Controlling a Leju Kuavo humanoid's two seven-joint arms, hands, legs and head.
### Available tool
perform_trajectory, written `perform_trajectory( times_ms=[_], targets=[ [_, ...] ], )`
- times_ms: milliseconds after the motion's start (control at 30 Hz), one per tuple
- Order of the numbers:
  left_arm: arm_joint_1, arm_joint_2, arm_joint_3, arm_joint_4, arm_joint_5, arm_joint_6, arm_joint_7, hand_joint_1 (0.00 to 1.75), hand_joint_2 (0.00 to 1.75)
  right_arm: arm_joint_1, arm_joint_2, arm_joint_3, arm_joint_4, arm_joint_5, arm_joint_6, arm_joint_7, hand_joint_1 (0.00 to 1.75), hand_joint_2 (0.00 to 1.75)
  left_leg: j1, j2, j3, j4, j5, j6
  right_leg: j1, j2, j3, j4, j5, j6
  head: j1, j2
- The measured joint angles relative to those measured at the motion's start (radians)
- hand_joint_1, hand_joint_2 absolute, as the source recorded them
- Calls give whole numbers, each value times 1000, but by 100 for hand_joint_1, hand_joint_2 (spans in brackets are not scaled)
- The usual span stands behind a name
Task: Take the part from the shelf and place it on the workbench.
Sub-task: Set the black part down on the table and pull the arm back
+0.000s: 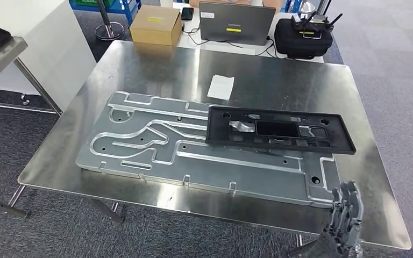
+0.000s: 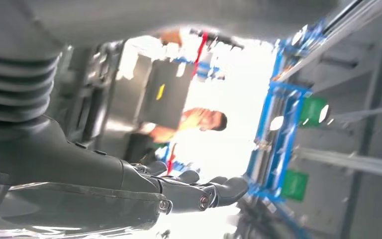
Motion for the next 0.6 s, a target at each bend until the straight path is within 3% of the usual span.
perform_trajectory(
  times_ms=[33,67,100,167,200,233,267,333,367,400,500,533,567,600],
  targets=[
    [0,0,4,0,0,0,0,0,0,14,1,-13,-1,-7,5,-8,0,175,-1,2,-14,2,9,-1,0,0,-1,40,-13,2,0,0],
    [0,0,7,0,0,0,0,0,0,23,2,-24,-2,-10,10,-12,0,175,-1,4,-29,4,18,-2,0,0,12,51,-5,2,0,0],
    [0,-1,8,0,0,0,0,0,0,29,4,-33,-3,-12,15,-13,0,175,-1,5,-43,8,26,-4,0,0,45,25,19,1,0,0],
    [-2,-3,11,0,0,0,0,0,0,41,11,-51,-7,-13,25,-15,0,175,-3,6,-64,15,40,-10,2,0,153,-108,58,-8,0,0],
    [-2,-5,13,0,0,0,0,0,0,47,17,-60,-11,-12,29,-16,0,175,-4,5,-70,18,47,-15,4,-1,207,-183,60,-14,1,0],
    [-3,-6,15,0,0,0,0,0,0,53,23,-67,-15,-12,33,-15,0,131,-5,5,-72,18,55,-20,7,-1,243,-237,56,-20,1,0],
    [-3,-7,16,0,1,1,0,0,0,59,29,-76,-18,-14,37,-15,0,87,-5,5,-73,16,63,-26,11,-1,260,-266,51,-25,2,0],
    [-2,-8,23,0,3,2,0,0,0,79,52,-105,-20,-26,56,-17,0,0,-2,5,-74,10,79,-39,12,-3,253,-277,66,-39,4,0],
    [-1,-8,27,0,3,3,0,0,0,92,68,-126,-20,-36,73,-22,0,0,-1,4,-81,16,68,-45,10,-6,244,-280,78,-46,4,0],
    [0,-8,31,0,4,4,-1,0,0,105,89,-151,-20,-48,99,-31,0,0,-1,3,-91,40,36,-50,7,-9,232,-282,91,-54,3,0],
    [3,-8,39,0,3,8,-1,0,0,135,164,-250,-17,-78,208,-64,0,0,3,2,-131,207,-114,-61,7,-13,183,-277,127,-65,-3,0],
    [3,-8,42,0,3,9,-2,0,0,142,187,-283,-15,-84,235,-70,0,0,4,2,-133,259,-130,-64,9,-14,165,-272,137,-65,-4,0],
    [3,-8,45,0,2,9,-2,0,0,148,206,-313,-12,-88,252,-73,0,0,4,2,-123,285,-121,-65,9,-15,145,-265,148,-64,-4,0],
    [3,-8,48,0,2,10,-2,0,0,152,222,-337,-9,-91,261,-74,0,0,4,2,-96,279,-94,-65,10,-15,125,-256,158,-63,-4,0]
  ],
)
